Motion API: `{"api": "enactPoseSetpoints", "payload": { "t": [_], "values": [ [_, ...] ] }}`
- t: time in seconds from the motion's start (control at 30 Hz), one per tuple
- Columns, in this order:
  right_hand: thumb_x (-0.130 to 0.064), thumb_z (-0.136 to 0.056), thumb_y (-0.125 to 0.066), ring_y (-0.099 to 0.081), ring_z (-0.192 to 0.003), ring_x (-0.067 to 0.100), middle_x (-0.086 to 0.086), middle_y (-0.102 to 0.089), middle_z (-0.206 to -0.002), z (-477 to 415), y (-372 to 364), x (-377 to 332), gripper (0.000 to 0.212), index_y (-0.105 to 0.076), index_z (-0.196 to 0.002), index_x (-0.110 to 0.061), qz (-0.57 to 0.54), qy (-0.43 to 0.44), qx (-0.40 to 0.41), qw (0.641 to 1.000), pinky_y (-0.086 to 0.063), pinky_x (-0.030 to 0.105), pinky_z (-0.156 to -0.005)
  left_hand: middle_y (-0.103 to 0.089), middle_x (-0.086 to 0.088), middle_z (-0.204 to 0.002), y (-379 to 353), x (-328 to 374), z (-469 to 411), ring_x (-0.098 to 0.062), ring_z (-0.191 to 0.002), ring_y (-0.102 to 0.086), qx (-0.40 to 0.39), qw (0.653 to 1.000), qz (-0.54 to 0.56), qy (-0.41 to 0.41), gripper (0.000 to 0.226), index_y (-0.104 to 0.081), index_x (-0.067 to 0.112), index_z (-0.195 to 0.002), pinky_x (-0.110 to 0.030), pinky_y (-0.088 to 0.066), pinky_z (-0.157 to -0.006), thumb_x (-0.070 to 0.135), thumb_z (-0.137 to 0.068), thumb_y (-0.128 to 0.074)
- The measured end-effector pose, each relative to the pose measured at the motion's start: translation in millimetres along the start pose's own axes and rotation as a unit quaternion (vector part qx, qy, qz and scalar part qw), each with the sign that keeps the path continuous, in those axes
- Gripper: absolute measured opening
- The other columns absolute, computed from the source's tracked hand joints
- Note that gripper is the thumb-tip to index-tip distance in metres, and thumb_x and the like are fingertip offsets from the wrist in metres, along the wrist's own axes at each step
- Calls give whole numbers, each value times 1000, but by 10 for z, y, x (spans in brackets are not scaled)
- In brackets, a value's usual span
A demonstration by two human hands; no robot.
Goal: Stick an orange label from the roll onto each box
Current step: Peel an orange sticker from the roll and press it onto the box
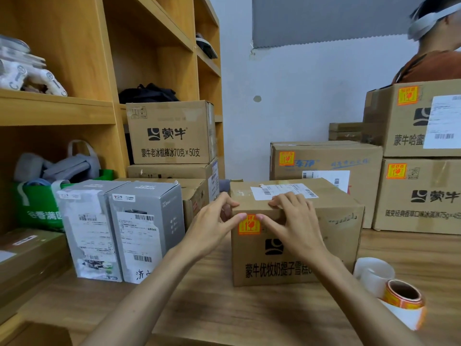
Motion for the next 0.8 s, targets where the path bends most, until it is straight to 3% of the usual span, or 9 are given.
{"api": "enactPoseSetpoints", "payload": {
  "t": [0.2,0.33,0.5,0.6,0.8],
  "values": [
    [-77,-83,-37,-46,-94,15,-9,-51,-98,-8,-12,-76,55,-53,-95,-26,29,-12,4,1000,-36,33,-85,-63,9,-85,-2,69,-40,-6,-83,-59,17,999,-34,-6,33,-53,31,-97,-30,-49,-70,60,-88,-64],
    [-78,-82,-39,-46,-97,14,-10,-52,-102,27,7,-26,57,-55,-101,-26,31,13,-8,999,-36,31,-87,-61,14,-89,5,-18,17,-5,-83,-60,-9,1000,-10,-13,39,-53,38,-107,-29,-52,-70,67,-83,-64],
    [-76,-79,-49,-50,-104,16,-8,-56,-111,69,13,38,61,-54,-111,-24,64,52,-20,996,-40,34,-92,-58,15,-93,-40,-96,80,-4,-82,-57,-21,999,18,-28,41,-49,38,-117,-25,-50,-68,48,-85,-73],
    [-69,-79,-54,-53,-104,18,-6,-58,-112,67,-12,35,57,-55,-111,-22,79,59,-10,995,-41,34,-92,-57,13,-92,-59,-97,77,-5,-80,-57,-15,999,21,-35,39,-49,37,-117,-26,-51,-67,44,-87,-73],
    [-74,-75,-57,-51,-109,17,-5,-57,-116,93,-6,35,67,-54,-115,-22,86,66,-10,994,-41,35,-97,-58,11,-107,-68,-136,96,-6,-96,-58,-35,999,-11,-31,56,-39,43,-120,-36,-58,-78,59,-77,-73]
  ]
}}
Point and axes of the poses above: each hand's wrist, its own z-axis away from the middle knuckle, its own y-axis out of the back of the hand, x = y × z, the point moved 1 cm from there along -z, towards the middle knuckle
